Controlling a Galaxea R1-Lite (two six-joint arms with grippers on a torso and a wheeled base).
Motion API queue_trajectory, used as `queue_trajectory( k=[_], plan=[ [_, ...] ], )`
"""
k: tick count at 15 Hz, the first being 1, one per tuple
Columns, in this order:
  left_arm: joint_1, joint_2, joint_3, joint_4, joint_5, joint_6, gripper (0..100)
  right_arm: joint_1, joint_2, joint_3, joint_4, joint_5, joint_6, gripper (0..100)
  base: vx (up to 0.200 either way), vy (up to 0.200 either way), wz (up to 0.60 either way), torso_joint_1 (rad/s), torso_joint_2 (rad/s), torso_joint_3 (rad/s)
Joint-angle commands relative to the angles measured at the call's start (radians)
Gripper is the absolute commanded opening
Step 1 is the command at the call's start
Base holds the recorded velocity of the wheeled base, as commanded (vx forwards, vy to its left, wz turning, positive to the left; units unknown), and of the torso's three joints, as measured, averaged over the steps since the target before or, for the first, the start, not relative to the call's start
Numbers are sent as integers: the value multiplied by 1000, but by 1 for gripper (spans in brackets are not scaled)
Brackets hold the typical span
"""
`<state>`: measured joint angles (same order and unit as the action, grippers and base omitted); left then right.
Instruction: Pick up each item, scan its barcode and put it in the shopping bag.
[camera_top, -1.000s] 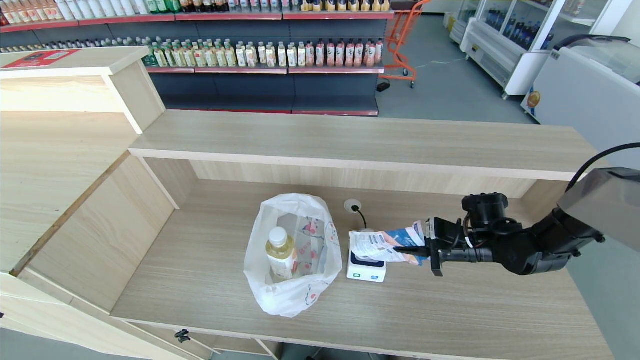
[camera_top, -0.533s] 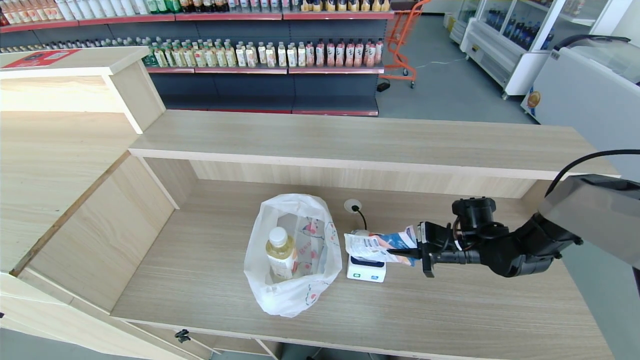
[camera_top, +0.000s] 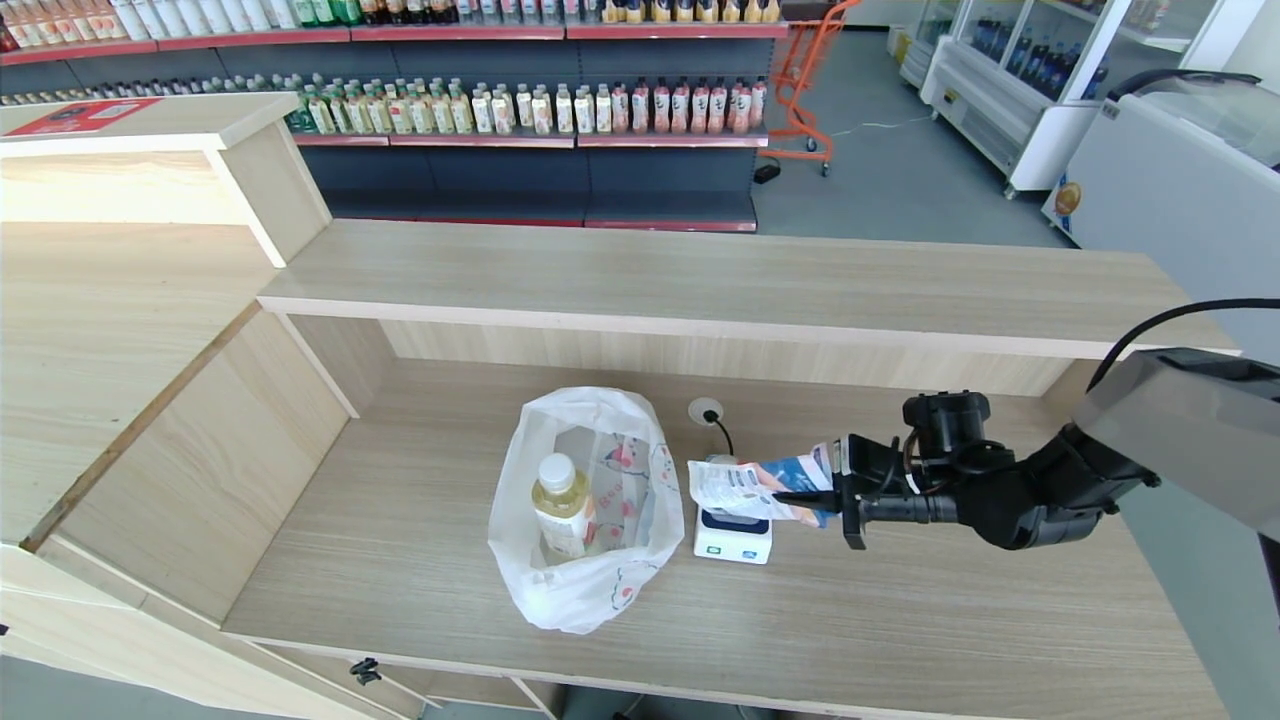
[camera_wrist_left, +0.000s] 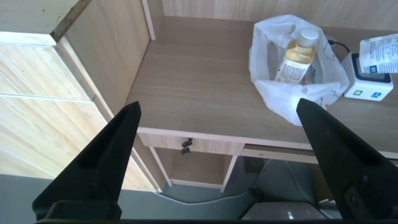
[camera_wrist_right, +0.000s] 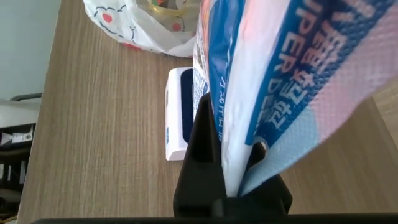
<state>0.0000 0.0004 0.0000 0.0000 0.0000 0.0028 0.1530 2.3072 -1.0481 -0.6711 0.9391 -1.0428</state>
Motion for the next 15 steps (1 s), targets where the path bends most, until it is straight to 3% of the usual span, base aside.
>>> queue_trajectory(
  k=[1,3,6,8,12,15],
  plan=[
    [0,0,0,0,0,0,100,-7,-88,20,-1,-3,144,0,0,0,0,0,0,0],
    [0,0,0,0,0,0,100,-15,-210,79,5,-23,398,0,0,0,0,0,0,0],
    [0,0,0,0,0,0,100,33,-296,86,7,-178,734,0,0,0,0,0,0,0],
    [0,0,0,0,0,0,100,106,-267,36,5,-223,803,0,0,0,0,0,0,0],
    [0,0,0,0,0,0,100,247,-121,-96,5,-278,817,0,0,0,0,0,0,0],
    [0,0,0,0,0,0,100,293,-51,-165,5,-313,823,0,0,0,0,0,0,0]
  ],
)
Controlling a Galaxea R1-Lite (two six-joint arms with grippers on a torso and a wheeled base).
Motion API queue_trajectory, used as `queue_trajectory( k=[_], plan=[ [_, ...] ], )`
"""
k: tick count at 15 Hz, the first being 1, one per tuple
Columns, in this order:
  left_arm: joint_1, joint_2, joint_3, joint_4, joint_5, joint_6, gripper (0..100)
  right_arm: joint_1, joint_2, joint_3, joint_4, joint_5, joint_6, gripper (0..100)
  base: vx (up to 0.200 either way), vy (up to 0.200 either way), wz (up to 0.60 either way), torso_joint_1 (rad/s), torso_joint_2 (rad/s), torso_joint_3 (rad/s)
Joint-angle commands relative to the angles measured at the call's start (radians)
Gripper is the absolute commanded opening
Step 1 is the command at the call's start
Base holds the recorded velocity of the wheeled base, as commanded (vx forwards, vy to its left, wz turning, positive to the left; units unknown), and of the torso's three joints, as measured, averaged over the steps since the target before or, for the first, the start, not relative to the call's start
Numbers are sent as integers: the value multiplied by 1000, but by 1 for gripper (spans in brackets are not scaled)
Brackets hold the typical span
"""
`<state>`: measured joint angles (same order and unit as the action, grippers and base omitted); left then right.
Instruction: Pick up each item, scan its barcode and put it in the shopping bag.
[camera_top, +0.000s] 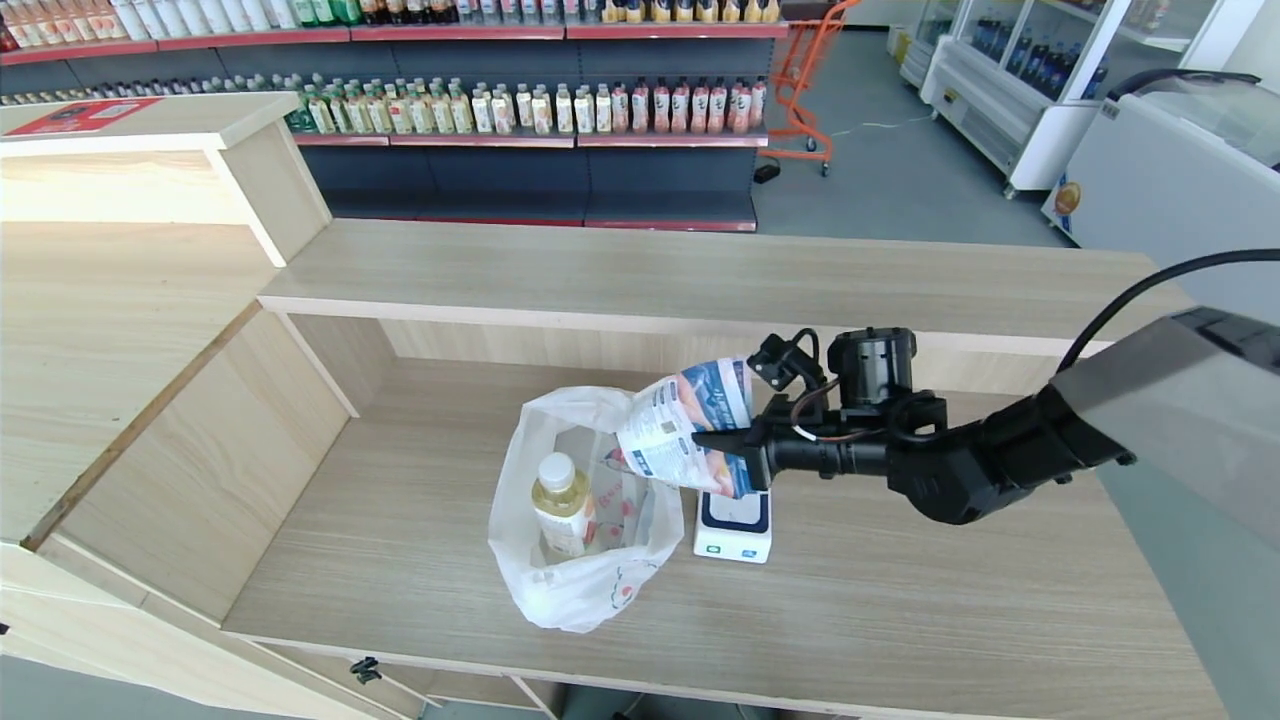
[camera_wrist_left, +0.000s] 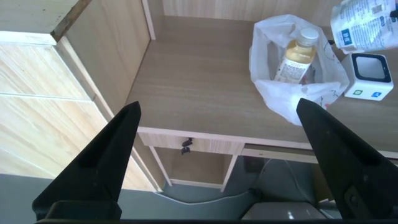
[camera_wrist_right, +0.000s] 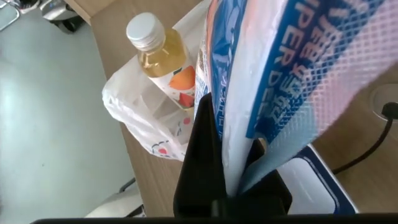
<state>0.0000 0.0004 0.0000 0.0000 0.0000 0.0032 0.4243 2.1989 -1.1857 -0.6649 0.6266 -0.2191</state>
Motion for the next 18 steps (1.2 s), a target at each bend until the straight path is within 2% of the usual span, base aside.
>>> queue_trajectory(
  k=[1,4,10,15,16,18],
  plan=[
    [0,0,0,0,0,0,100,39,110,-66,-1,-13,-3,0,0,0,0,0,0,0],
    [0,0,0,0,0,0,100,50,166,-84,1,-61,-26,0,0,0,0,0,0,0],
    [0,0,0,0,0,0,100,60,262,-201,-1,-64,-26,0,0,0,0,0,0,0],
    [0,0,0,0,0,0,100,70,297,-218,-4,-64,-26,0,0,0,0,0,0,0],
    [0,0,0,0,0,0,100,73,303,-224,-5,-64,-26,100,0,0,0,0,0,0],
    [0,0,0,0,0,0,100,79,298,-262,-4,-68,6,100,0,0,0,0,0,0]
  ],
)
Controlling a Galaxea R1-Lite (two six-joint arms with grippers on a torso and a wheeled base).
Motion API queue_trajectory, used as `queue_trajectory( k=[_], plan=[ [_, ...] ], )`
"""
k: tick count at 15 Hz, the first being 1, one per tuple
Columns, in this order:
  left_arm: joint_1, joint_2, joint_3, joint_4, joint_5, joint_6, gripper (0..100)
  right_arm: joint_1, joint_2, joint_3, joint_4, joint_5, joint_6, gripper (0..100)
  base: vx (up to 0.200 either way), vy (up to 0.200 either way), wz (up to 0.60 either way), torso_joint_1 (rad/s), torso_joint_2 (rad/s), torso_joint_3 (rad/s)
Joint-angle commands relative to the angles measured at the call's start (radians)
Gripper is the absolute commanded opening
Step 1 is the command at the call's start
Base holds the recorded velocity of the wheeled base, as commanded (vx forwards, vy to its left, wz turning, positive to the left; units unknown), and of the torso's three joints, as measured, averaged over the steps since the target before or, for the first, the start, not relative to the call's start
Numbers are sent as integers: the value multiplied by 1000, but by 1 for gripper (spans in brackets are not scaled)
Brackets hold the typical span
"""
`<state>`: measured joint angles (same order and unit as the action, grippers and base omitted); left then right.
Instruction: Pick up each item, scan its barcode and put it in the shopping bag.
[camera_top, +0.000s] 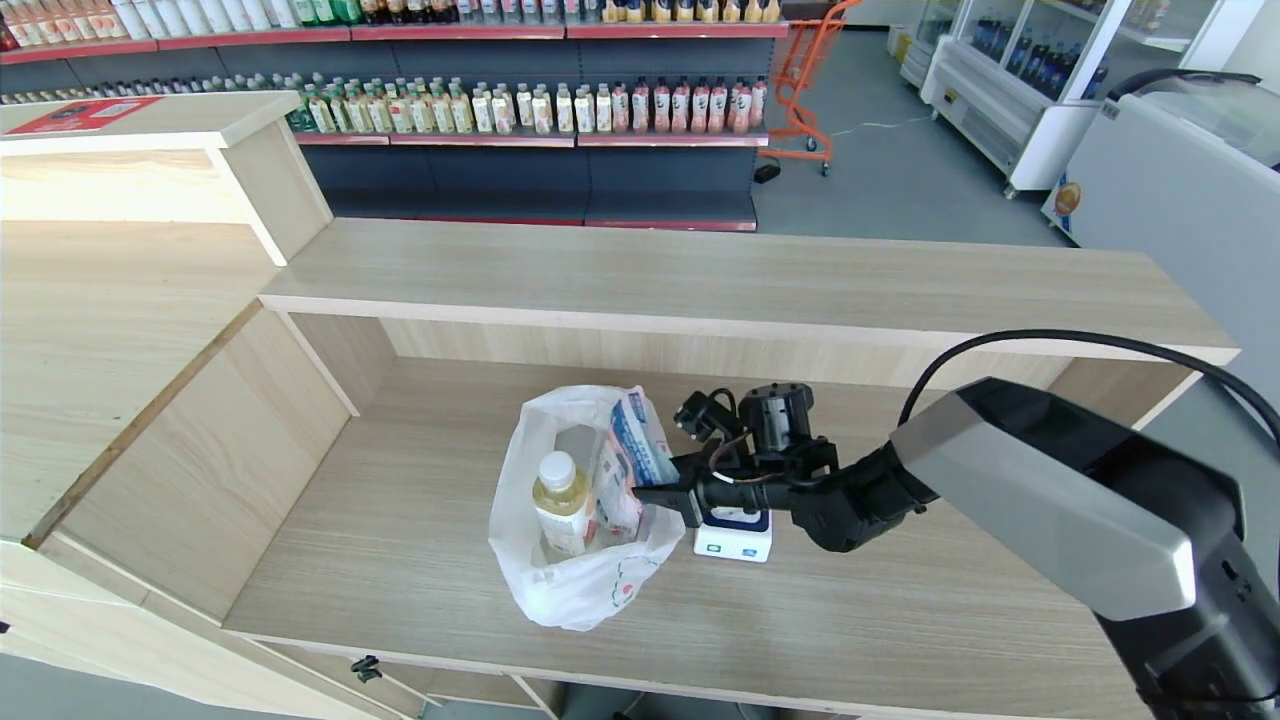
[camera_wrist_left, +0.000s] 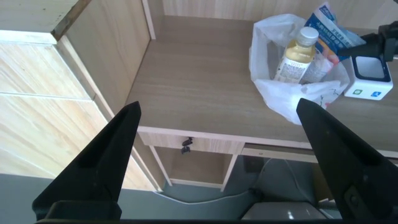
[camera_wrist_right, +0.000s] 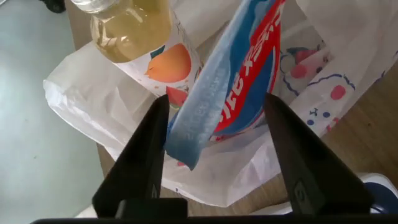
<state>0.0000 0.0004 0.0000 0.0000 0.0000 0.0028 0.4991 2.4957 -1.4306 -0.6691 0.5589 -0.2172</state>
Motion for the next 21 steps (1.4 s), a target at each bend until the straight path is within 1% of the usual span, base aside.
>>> queue_trajectory(
  k=[1,3,4,6,7,8,9,10,11,12,13,14,15,16,17,19,20,21],
  plan=[
    [0,0,0,0,0,0,100,4,-11,-33,2,-1,30,100,0,0,0,0,0,0],
    [0,0,0,0,0,0,100,6,-74,-47,10,-1,124,100,0,0,0,0,0,0],
    [0,0,0,0,0,0,100,2,-121,-27,10,-1,164,100,0,0,0,0,0,0],
    [0,0,0,0,0,0,100,-30,-252,84,8,-1,237,100,0,0,0,0,0,0],
    [0,0,0,0,0,0,100,-77,-383,214,8,-1,280,100,0,0,0,0,0,0],
    [0,0,0,0,0,0,100,-133,-563,380,10,3,311,100,0,0,0,0,0,0],
    [-2,0,0,0,0,0,100,-203,-752,570,14,4,289,100,0,0,0,0,0,0],
    [0,0,0,0,0,0,100,-277,-917,746,43,-14,197,100,0,0,0,0,0,0],
    [0,0,0,0,0,0,100,-352,-1091,923,94,-59,87,100,0,0,0,0,0,0],
    [0,0,0,0,0,0,100,-419,-1230,1026,164,-122,-5,100,0,0,0,0,0,0],
    [-2,0,0,0,0,0,100,-504,-1315,1021,278,-146,15,100,0,0,0,0,0,0],
    [0,0,0,0,0,0,100,-561,-1374,1046,283,-171,64,100,0,0,0,0,0,0],
    [0,0,0,0,0,0,100,-596,-1400,1102,223,-215,85,100,0,0,0,0,0,0],
    [0,0,0,0,0,0,100,-608,-1450,1178,160,-237,91,100,0,0,0,0,0,0],
    [0,0,0,0,0,0,100,-610,-1526,1268,125,-255,104,100,0,0,0,0,0,0],
    [0,0,0,0,0,0,100,-590,-1744,1423,114,-312,114,100,0,0,0,0,0,0],
    [0,0,0,0,0,0,100,-570,-1853,1431,157,-323,128,100,0,0,0,0,0,0],
    [0,0,0,0,0,0,100,-548,-2057,1431,352,-390,167,100,0,0,0,0,0,0]
  ],
)
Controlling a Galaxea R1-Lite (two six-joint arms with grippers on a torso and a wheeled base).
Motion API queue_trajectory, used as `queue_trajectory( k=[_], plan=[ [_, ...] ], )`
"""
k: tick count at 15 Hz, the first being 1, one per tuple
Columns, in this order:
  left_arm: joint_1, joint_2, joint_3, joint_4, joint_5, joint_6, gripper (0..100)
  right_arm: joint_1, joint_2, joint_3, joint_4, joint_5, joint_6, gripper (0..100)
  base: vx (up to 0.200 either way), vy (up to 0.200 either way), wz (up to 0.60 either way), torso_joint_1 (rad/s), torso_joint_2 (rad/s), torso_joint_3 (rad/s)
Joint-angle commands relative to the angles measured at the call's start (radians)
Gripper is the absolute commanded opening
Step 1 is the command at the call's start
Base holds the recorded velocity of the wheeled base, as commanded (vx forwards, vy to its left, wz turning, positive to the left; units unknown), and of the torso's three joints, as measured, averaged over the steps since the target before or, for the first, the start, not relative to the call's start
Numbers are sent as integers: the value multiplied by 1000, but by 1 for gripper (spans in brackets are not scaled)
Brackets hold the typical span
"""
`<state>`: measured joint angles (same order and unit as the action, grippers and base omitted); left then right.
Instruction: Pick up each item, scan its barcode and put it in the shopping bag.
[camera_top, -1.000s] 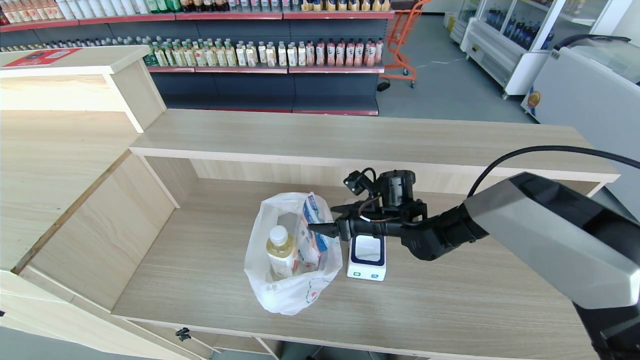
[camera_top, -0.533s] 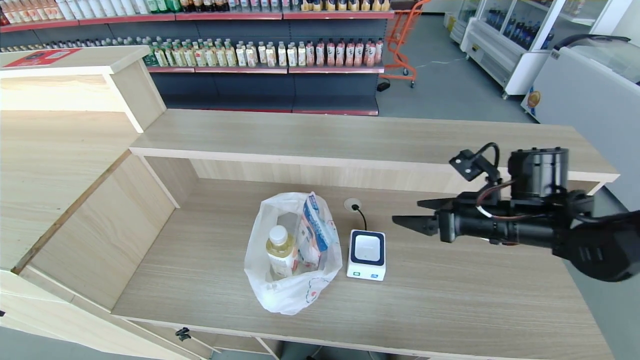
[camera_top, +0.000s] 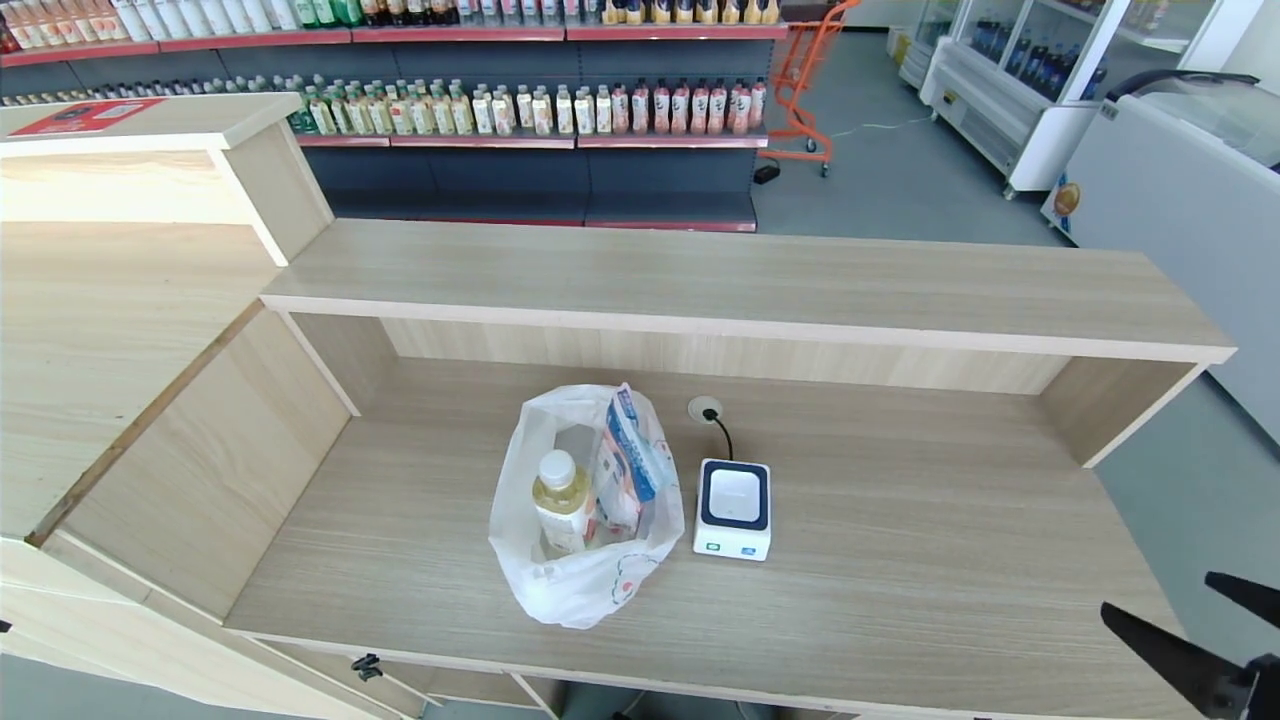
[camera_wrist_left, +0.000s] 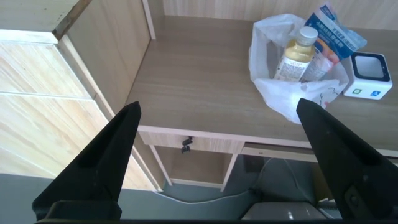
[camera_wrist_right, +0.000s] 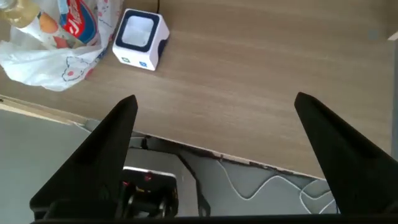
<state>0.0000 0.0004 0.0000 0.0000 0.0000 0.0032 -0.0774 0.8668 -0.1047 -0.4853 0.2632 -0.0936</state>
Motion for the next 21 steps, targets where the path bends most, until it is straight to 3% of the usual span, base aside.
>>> queue_trajectory(
  k=[1,2,3,10,11,17,21],
  plan=[
    [-2,0,0,0,0,0,100,79,-557,105,264,-176,46,100,0,0,0,0,0,0],
    [0,0,0,0,0,0,100,100,-693,105,410,-243,48,100,0,0,0,0,0,0],
    [-2,0,0,0,0,0,100,94,-839,95,528,-245,49,100,0,0,0,0,0,0],
    [0,0,0,0,0,0,100,88,-867,100,498,-245,61,100,0,0,0,0,0,0],
    [0,0,0,0,0,0,100,90,-867,100,499,-243,69,0,0,0,0,0,0,0],
    [0,0,0,0,0,1,100,88,-867,100,499,-245,77,0,0,0,0,0,0,0],
    [0,0,0,0,0,1,100,88,-867,100,499,-245,77,0,200,-200,0,1,-6,2]
  ],
)
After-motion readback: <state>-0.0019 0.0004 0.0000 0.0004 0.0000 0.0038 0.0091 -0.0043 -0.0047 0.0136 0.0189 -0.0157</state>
